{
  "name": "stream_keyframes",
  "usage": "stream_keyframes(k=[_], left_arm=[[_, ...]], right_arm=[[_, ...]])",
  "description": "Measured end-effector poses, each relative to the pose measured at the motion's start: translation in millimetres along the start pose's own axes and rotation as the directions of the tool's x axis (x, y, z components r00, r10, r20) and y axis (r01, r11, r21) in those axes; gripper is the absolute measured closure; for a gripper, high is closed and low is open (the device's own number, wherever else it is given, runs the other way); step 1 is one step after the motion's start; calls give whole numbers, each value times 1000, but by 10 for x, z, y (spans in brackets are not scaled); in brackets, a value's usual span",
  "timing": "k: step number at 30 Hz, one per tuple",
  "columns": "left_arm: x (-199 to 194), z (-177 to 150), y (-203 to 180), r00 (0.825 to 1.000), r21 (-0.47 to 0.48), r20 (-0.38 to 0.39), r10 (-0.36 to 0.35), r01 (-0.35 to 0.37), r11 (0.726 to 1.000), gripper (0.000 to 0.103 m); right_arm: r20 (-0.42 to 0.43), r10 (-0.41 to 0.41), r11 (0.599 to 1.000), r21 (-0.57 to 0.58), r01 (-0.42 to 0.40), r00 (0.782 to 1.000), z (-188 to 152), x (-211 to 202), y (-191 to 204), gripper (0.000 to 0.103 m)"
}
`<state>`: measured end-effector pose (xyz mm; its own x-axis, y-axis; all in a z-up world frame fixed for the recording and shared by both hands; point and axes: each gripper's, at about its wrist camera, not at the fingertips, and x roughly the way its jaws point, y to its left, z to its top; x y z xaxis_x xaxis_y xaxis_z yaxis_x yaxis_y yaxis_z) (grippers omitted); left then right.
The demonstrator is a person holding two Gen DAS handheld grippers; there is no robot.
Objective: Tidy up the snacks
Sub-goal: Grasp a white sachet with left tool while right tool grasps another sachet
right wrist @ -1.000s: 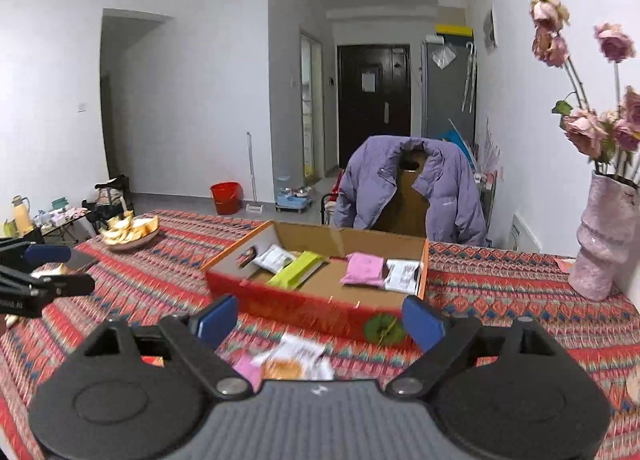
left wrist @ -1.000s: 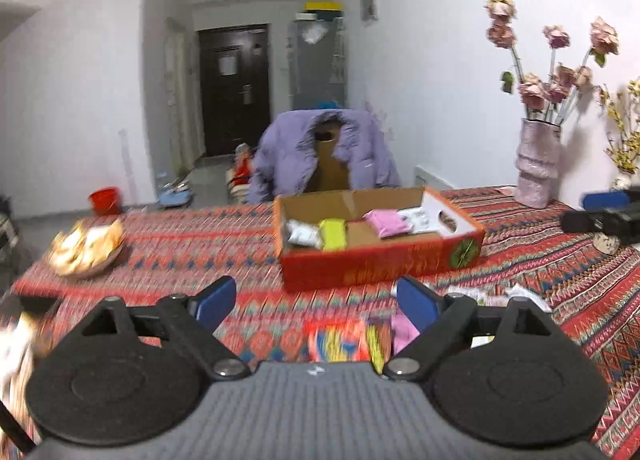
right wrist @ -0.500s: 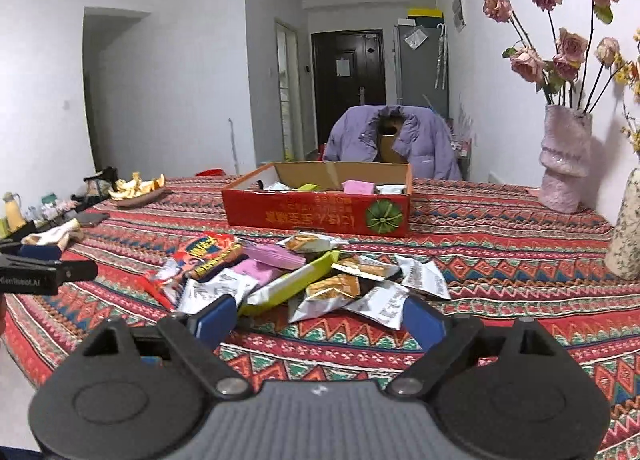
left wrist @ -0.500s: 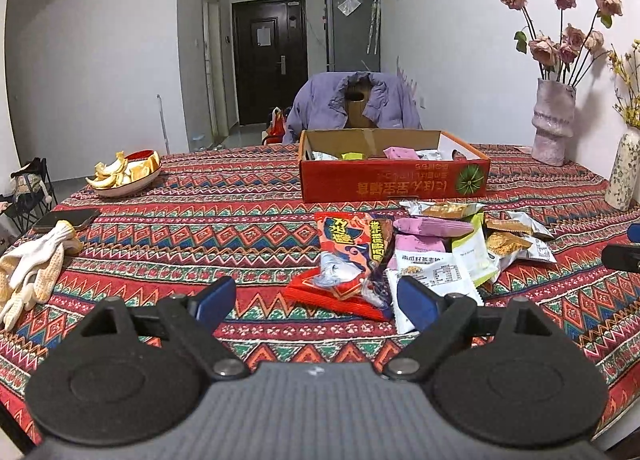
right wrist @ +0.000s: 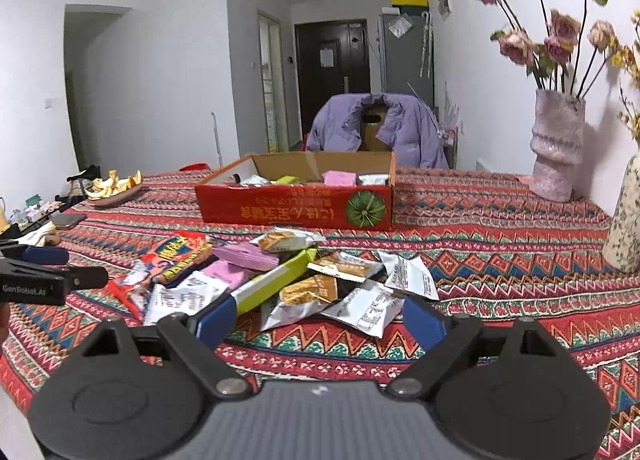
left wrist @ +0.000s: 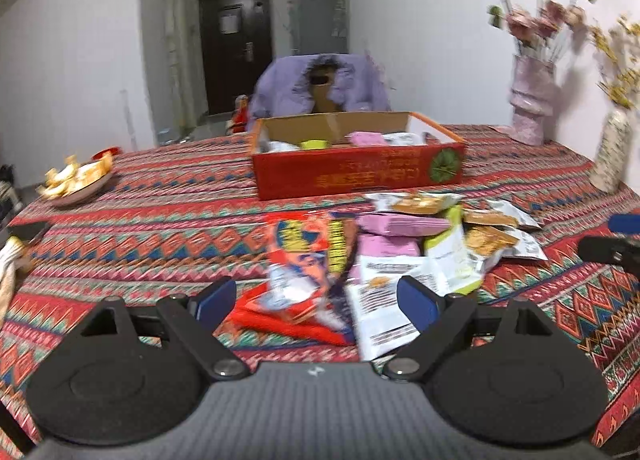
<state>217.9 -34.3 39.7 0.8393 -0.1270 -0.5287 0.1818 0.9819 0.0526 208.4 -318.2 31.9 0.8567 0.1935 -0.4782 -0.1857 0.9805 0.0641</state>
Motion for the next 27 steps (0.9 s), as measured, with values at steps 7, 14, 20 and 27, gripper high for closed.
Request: stream_keyframes(k=[7, 14, 20, 27], left_arm=[[375, -24, -347, 987, 107, -57, -152, 157, 982, 14], [531, -283, -540, 987, 497, -16, -161, 148, 855, 14], [739, -262, -493, 962, 559, -87, -260, 263, 787, 32], [785, -64, -368, 943, 375, -156, -293, 331, 866, 62]], right_arm=[[-32, -10, 1000, -3, 10, 999, 37, 194, -106, 13], [-73, -1, 1000, -5, 1, 997, -9, 299, -194, 13], [-89, 7, 999, 33, -4, 996, -14, 488, -231, 13], [-101, -23, 996, 83, 31, 995, 24, 772, -329, 15]])
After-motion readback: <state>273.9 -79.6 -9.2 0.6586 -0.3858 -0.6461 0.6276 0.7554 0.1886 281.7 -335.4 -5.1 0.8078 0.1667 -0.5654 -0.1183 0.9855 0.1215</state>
